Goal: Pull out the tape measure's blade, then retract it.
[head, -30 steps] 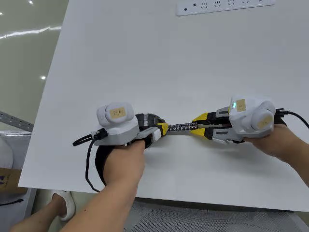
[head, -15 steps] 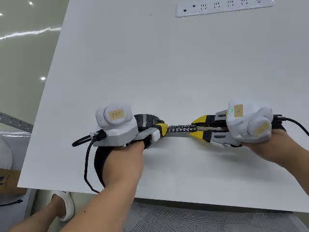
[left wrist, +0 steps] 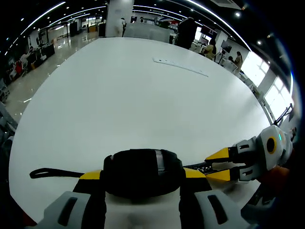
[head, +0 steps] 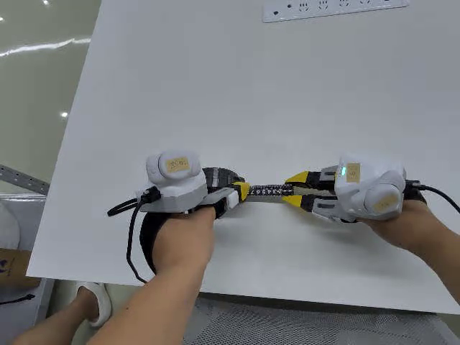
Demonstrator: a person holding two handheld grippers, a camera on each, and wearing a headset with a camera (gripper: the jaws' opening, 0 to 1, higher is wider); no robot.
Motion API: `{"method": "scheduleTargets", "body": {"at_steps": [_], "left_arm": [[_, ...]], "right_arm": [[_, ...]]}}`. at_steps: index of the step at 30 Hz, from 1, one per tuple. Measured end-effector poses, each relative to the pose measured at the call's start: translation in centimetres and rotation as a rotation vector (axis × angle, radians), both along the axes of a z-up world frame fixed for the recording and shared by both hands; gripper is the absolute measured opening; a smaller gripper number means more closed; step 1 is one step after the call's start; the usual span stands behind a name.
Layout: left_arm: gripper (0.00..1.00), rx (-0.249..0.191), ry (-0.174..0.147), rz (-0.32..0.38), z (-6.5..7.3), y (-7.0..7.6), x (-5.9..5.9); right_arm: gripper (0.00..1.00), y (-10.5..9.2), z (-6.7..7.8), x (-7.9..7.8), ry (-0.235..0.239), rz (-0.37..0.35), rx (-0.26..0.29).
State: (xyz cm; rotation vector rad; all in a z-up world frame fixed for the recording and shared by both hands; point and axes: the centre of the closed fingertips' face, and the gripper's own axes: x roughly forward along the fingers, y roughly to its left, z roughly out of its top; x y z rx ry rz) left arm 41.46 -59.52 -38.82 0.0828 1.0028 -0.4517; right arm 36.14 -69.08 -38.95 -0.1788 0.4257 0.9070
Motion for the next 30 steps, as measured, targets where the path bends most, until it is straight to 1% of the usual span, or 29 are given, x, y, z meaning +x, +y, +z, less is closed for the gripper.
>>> {"method": "scheduleTargets", "body": {"at_steps": [1, 2, 5, 7, 8, 9, 12, 14, 16, 17, 18, 19, 21, 24, 26, 28, 30], "left_arm": [[0.59, -0.005, 0.006, 0.004, 0.0, 0.0, 0.1], [0.59, -0.008, 0.004, 0.006, 0.0, 0.0, 0.0], [0.59, -0.013, 0.001, 0.007, -0.1, 0.0, -0.1], [0.59, -0.014, 0.008, 0.008, -0.1, 0.1, -0.1], [0.59, -0.013, 0.004, 0.007, -0.1, 0.1, 0.0], [0.59, -0.012, 0.009, 0.007, -0.2, 0.1, 0.0], [0.59, -0.015, 0.006, 0.008, -0.1, 0.1, 0.0], [0.59, -0.017, 0.007, 0.007, -0.1, 0.1, 0.0], [0.59, -0.019, 0.006, 0.006, -0.1, 0.2, 0.0], [0.59, -0.023, 0.008, 0.006, -0.1, 0.2, 0.0], [0.59, -0.024, 0.007, 0.011, -0.1, 0.3, 0.1], [0.59, -0.03, 0.01, 0.02, -0.1, 0.4, 0.2], [0.59, -0.028, 0.008, 0.018, -0.1, 0.3, 0.1], [0.59, -0.033, 0.009, 0.024, 0.0, 0.2, 0.1], [0.59, -0.034, 0.011, 0.027, 0.0, 0.2, 0.1], [0.59, -0.035, 0.011, 0.031, 0.0, 0.2, 0.1], [0.59, -0.038, 0.008, 0.032, 0.0, 0.3, 0.1]], "right_arm": [[0.12, 0.0, -0.4, 0.1, 0.007, 0.008, -0.036], [0.12, 0.1, -0.5, 0.2, 0.0, 0.017, -0.046], [0.12, 0.8, -0.7, 0.6, 0.008, 0.018, -0.035], [0.12, 1.1, -0.8, 0.7, 0.013, 0.016, -0.023], [0.12, 1.4, -0.9, 0.9, 0.017, 0.015, -0.014], [0.12, 1.7, -0.9, 0.9, 0.019, 0.015, -0.009], [0.12, 2.7, -0.8, 1.4, 0.025, 0.017, 0.004], [0.12, 3.3, -1.1, 1.7, 0.026, 0.02, 0.008], [0.12, 4.0, -1.0, 2.1, 0.033, 0.008, 0.036], [0.12, 4.2, -1.0, 2.1, 0.034, 0.009, 0.036], [0.12, 4.1, -1.0, 2.3, 0.036, 0.004, 0.036], [0.12, 4.0, -1.0, 2.3, 0.048, -0.005, 0.055], [0.12, 4.0, -1.0, 2.2, 0.039, -0.002, 0.053], [0.12, 4.1, -1.1, 2.4, 0.045, 0.005, 0.059], [0.12, 4.2, -1.1, 2.6, 0.055, 0.005, 0.075], [0.11, 4.4, -1.0, 2.6, 0.052, 0.021, 0.058], [0.11, 4.3, -1.0, 2.5, 0.054, 0.03, 0.061]]}}
